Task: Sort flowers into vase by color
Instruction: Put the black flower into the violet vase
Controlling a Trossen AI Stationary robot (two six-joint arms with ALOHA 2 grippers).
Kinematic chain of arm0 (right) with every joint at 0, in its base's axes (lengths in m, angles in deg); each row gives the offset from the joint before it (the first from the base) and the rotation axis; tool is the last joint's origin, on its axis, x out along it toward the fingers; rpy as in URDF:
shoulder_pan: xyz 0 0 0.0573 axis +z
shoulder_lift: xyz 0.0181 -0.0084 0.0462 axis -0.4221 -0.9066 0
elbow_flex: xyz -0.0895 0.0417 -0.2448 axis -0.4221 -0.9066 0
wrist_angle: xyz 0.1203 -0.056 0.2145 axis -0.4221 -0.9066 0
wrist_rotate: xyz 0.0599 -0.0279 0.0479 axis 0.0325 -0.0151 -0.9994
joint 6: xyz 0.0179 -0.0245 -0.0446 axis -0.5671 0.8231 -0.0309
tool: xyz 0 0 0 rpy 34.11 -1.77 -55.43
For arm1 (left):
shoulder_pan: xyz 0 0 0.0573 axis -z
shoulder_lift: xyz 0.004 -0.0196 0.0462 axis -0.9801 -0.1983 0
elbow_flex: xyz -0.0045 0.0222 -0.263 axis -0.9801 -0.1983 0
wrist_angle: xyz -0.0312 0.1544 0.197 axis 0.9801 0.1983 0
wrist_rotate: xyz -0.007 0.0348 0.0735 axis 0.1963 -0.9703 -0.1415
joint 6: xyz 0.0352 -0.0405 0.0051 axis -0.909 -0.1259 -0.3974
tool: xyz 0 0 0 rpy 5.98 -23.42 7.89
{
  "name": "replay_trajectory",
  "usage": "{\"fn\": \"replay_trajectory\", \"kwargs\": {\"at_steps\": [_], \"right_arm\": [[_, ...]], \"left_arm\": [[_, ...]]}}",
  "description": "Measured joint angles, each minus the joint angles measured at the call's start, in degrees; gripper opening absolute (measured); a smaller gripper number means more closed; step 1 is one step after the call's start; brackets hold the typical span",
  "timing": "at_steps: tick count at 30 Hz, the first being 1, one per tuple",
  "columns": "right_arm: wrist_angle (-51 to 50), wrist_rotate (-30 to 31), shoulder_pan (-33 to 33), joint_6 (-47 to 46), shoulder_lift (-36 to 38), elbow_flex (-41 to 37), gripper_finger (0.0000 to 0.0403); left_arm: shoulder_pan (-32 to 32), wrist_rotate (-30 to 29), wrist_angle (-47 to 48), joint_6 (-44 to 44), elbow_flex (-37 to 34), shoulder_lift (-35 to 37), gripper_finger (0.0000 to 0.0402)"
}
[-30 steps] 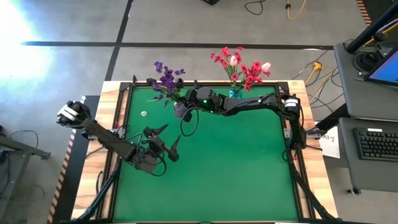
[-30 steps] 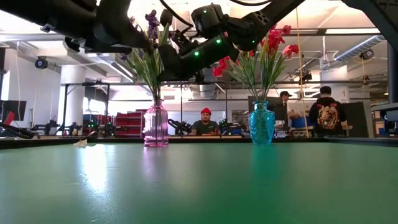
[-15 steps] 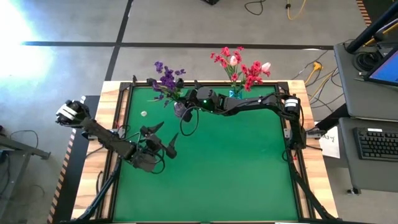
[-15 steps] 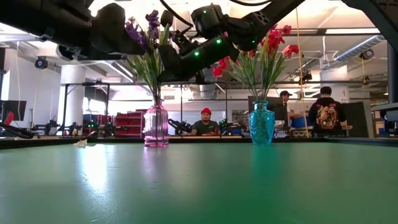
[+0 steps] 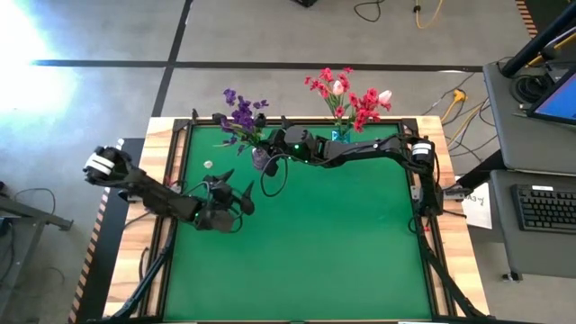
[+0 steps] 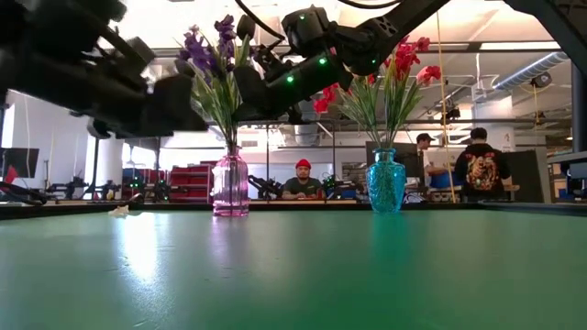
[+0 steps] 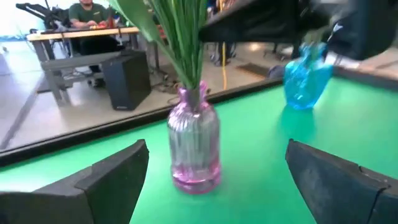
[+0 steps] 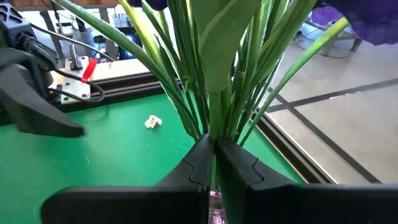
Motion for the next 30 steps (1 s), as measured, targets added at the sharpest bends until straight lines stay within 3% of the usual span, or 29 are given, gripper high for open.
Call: {"fn": "replay_trajectory", "kwargs": {"at_steps": [5, 12, 15, 20, 24, 30], "right_arm": [[0.03, 0.00, 0.00, -0.01, 0.00, 0.00, 0.0012], [-0.05, 0.00, 0.00, 0.02, 0.00, 0.00, 0.0012], [-0.17, 0.00, 0.00, 0.29, 0.00, 0.00, 0.0012], [-0.38, 0.00, 0.00, 0.47, 0.00, 0.00, 0.0012], [-0.45, 0.00, 0.00, 0.45, 0.00, 0.00, 0.0012], [-0.45, -0.04, 0.00, 0.45, 0.00, 0.00, 0.0012]], "left_arm": [[-6.57, 4.32, -0.23, -6.09, 1.21, -3.75, 0.0363], [-12.64, 5.61, -2.02, -9.46, 2.65, -11.78, 0.0364], [-14.07, 9.44, -10.15, -14.52, 2.58, -14.80, 0.0364], [-16.42, 19.75, -32.58, -26.39, 0.50, -19.03, 0.0364], [-17.74, 19.83, -42.63, -26.86, -2.49, -20.82, 0.0364], [-21.32, 20.48, -48.44, -27.40, -5.97, -22.12, 0.0364]]}}
